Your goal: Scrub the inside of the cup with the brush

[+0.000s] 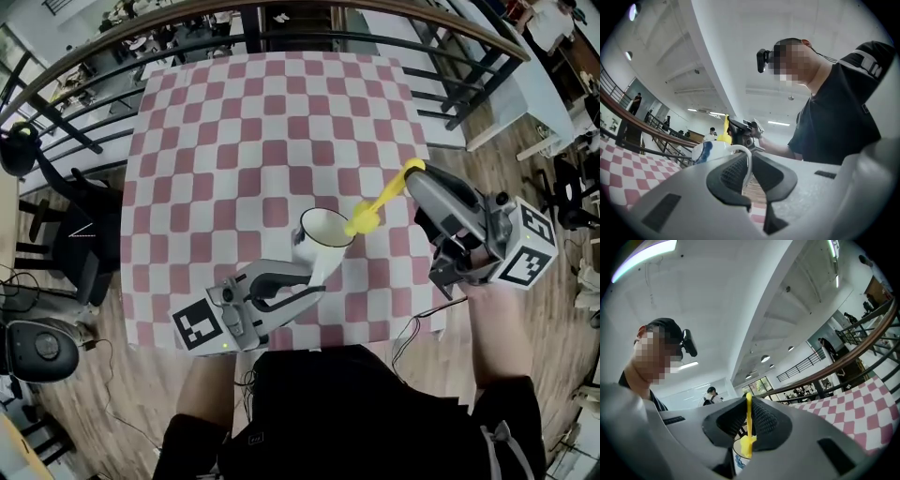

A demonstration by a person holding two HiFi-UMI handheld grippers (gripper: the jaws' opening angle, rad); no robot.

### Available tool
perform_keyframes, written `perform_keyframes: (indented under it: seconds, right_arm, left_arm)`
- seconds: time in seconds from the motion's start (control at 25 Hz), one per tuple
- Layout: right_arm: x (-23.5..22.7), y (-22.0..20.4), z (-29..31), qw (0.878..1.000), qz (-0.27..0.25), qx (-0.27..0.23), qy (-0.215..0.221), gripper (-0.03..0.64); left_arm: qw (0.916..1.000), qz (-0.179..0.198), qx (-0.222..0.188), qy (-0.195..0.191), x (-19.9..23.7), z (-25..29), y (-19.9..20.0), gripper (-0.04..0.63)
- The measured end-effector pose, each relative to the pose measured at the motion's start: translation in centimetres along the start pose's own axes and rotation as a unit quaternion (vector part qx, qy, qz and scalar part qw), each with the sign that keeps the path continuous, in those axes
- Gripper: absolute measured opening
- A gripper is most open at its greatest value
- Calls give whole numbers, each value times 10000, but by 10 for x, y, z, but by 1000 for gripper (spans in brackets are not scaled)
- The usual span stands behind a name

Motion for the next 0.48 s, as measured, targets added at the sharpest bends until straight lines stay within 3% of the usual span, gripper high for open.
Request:
perform_keyframes:
  seconds: [0.24, 0.48]
  right_arm:
    - [-43, -40, 11, 9995, 226, 150, -142, 43]
    - [-97, -118, 17, 9920, 1107, 442, -413, 43]
  left_arm:
    - [9999, -48, 126, 35, 33, -9, -38, 40]
    - [9994, -52, 319, -101, 63, -9, -91, 41]
Point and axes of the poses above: the fingertips, and each gripper's own axes: z forward along the fingers, x to its left, y out of its top, the point moved 7 cm from there along -z, backward along the fingers, and after that the axes turned 6 degrees about -x, right-handed, at the moved point
